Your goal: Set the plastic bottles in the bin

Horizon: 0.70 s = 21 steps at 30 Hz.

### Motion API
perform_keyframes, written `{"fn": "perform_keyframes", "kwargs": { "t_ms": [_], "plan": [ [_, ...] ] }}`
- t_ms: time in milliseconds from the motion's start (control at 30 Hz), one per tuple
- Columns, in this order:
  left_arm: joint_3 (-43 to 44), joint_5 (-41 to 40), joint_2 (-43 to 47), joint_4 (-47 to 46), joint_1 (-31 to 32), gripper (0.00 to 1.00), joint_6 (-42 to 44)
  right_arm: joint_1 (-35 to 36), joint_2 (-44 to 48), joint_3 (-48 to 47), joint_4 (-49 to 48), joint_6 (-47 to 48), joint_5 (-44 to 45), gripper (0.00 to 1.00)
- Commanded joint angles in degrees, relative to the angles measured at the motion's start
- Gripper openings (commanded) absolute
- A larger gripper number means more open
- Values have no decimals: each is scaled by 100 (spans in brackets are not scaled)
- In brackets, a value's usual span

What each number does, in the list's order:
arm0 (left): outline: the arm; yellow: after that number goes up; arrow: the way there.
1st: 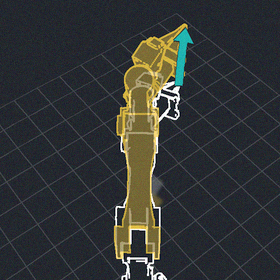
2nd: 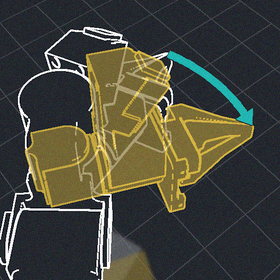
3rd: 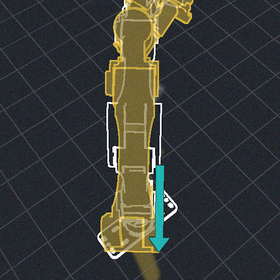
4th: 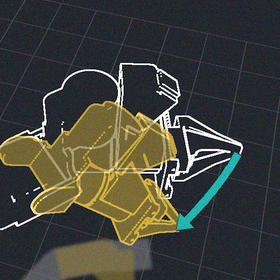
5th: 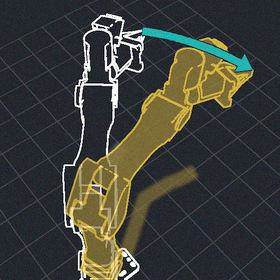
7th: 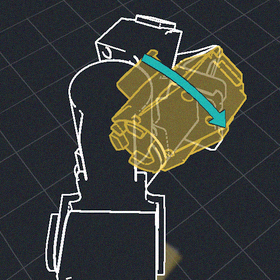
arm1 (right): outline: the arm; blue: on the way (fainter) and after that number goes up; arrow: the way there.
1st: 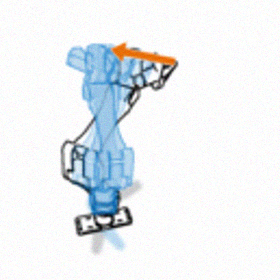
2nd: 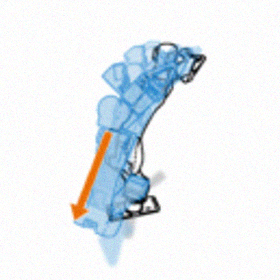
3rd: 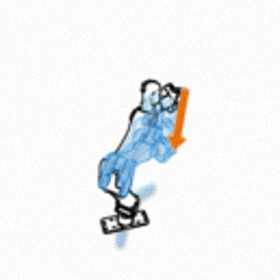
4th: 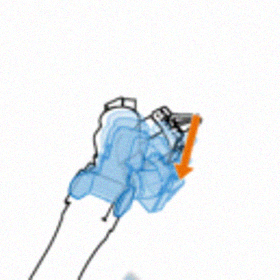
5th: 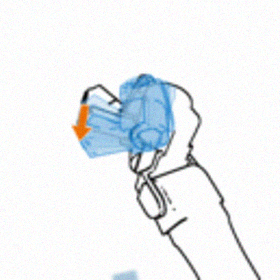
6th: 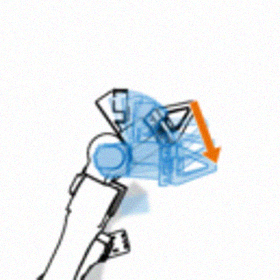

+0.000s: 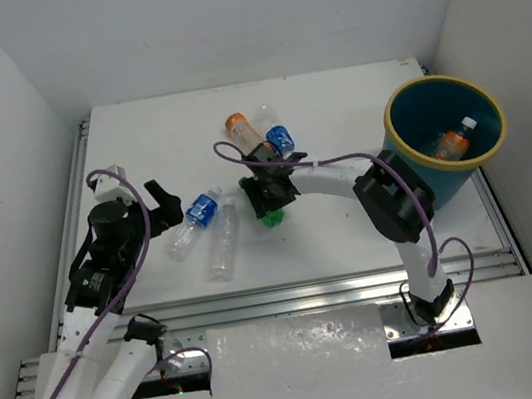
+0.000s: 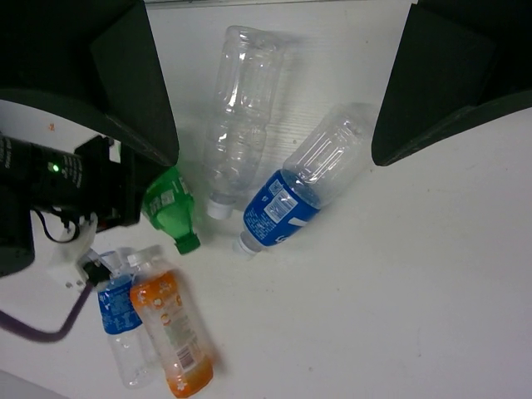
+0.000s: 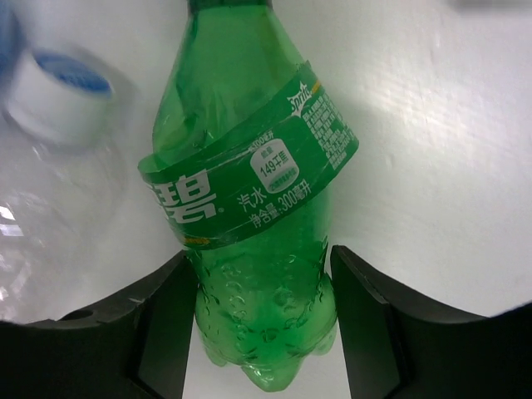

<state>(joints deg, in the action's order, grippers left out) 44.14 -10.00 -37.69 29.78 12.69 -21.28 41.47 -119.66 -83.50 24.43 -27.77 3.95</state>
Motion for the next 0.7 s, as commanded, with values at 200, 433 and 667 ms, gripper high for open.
{"fn": "perform_keyframes", "kwargs": {
  "t_ms": [200, 433, 667],
  "plan": [
    [24, 77, 104, -218, -30, 100, 45, 19, 3429, 1495, -396, 447, 552, 8],
    [24, 86, 157, -218, -30, 100, 45, -1130, 5320, 812, 1052, 896, 2091, 8],
    [-2, 121, 227, -245, -3, 100, 54, -2924, 5734, 72, 1662, 1133, 3411, 8]
  ]
}}
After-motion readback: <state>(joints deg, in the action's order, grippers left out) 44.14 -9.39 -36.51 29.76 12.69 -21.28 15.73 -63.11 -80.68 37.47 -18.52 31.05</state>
